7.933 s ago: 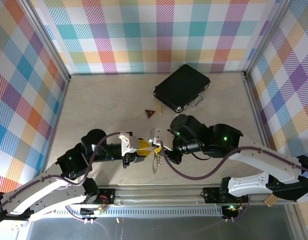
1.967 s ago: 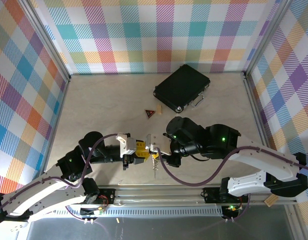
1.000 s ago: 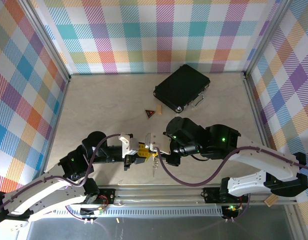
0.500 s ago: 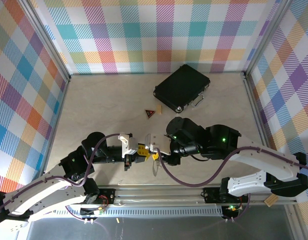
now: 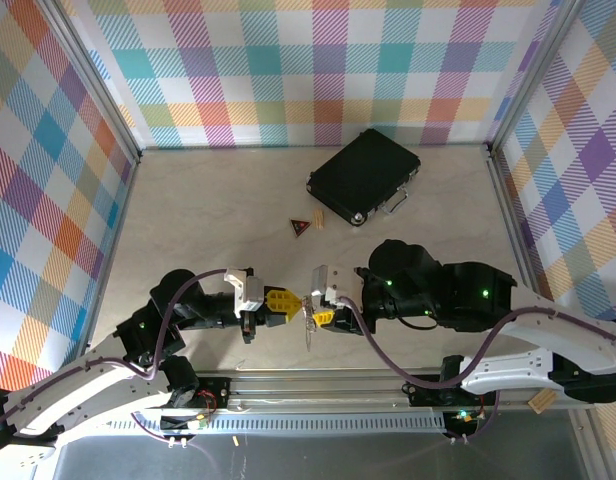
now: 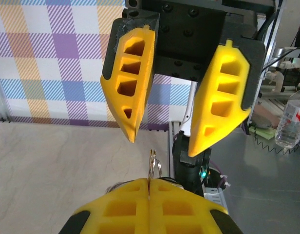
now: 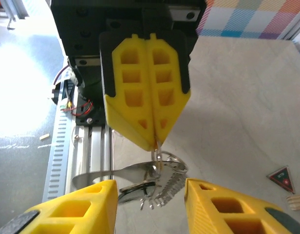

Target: Put the keys on the keyring

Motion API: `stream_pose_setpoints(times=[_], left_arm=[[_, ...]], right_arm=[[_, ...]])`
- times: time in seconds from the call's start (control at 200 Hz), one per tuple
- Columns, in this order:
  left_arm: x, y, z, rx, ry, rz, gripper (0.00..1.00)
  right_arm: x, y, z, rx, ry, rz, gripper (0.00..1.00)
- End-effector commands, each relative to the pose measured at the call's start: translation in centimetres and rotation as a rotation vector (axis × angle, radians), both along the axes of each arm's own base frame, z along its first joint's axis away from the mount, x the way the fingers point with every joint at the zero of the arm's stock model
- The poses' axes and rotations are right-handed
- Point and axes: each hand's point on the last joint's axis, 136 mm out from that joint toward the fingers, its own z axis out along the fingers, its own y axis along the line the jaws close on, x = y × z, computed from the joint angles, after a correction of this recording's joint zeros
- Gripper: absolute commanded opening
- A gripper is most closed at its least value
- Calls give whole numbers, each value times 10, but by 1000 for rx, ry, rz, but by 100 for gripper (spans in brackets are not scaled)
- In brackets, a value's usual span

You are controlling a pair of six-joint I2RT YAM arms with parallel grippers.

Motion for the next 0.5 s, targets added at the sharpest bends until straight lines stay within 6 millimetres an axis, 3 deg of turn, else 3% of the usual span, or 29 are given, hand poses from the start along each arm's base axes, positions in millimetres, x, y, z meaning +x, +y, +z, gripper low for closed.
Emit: stream_pose_setpoints(times=[0.0,0.275,0.495], left_arm=[[-11,3,21,-91,-25,-45,0],[-15,6,26,-125,-22,-56,0],[-16,7,25,-130,-20,-61,0]], right_arm=[[0,3,11,69,-2,-14,37],[-2,10,5,54,12,9,24],[-6,15,6,67,30,31,36]])
